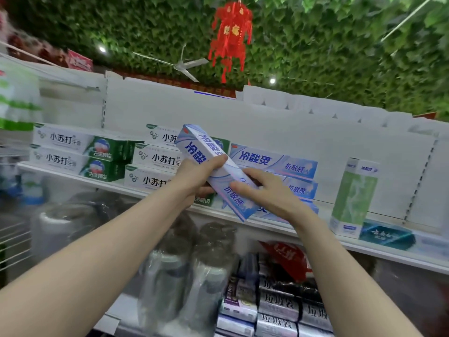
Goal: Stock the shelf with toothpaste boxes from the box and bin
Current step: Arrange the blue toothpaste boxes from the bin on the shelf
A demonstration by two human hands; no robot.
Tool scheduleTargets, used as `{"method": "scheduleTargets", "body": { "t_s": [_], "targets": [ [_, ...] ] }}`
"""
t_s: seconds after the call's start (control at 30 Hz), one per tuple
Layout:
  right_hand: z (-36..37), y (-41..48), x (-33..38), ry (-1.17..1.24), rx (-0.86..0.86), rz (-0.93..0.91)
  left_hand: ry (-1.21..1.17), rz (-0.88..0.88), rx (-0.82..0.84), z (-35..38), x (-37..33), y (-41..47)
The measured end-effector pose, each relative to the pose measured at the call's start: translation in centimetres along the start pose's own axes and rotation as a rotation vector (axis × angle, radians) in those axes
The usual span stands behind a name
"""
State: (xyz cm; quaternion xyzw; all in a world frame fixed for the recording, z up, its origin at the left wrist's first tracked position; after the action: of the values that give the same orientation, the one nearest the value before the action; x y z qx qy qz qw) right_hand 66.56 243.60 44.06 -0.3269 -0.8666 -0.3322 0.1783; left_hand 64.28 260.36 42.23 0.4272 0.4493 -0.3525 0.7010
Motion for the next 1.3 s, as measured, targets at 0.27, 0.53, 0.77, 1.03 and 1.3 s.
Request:
{"method": "scheduleTargets", "body": {
  "t_s": [0.27,0.53,0.77,1.03,1.3],
  "targets": [
    [-2.7,-3.6,-2.7,0.004,-0.260,0.138,-0.005,-0.005,0.052,0.0,-0.9,-0.6],
    [-8.6,-5.8,-4.8,-0.104,-0.353,0.220,0.200,0.226,0.071,0.3,-2.2,0.5],
    [-11.7,-4.2,-4.9,-0.243,-0.323,0.257,0.599,0.339,0.224,4.1,-2.1,0.2],
    [-12.7,-1.9,-5.3,-0.251,-0.313,0.242,0.732,0.363,0.215,5.1,-1.2,1.7],
    [-11.8,-0.7,-5.8,-0.519,-0.528,0.143,0.969,0.423,0.128,6.5,-0.1,2.7]
  ]
}}
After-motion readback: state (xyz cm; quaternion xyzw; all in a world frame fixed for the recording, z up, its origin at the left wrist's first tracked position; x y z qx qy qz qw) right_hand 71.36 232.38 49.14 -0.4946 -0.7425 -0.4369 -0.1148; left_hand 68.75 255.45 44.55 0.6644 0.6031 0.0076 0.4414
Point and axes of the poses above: each hand's wrist, its own y-axis towards the middle knuckle, its own z-axis out of the palm, x = y × z, the point moved 7 cm from there along y, towards the middle knuckle, and after that the axes turned 1 degree about -x, right-handed, at the moved point
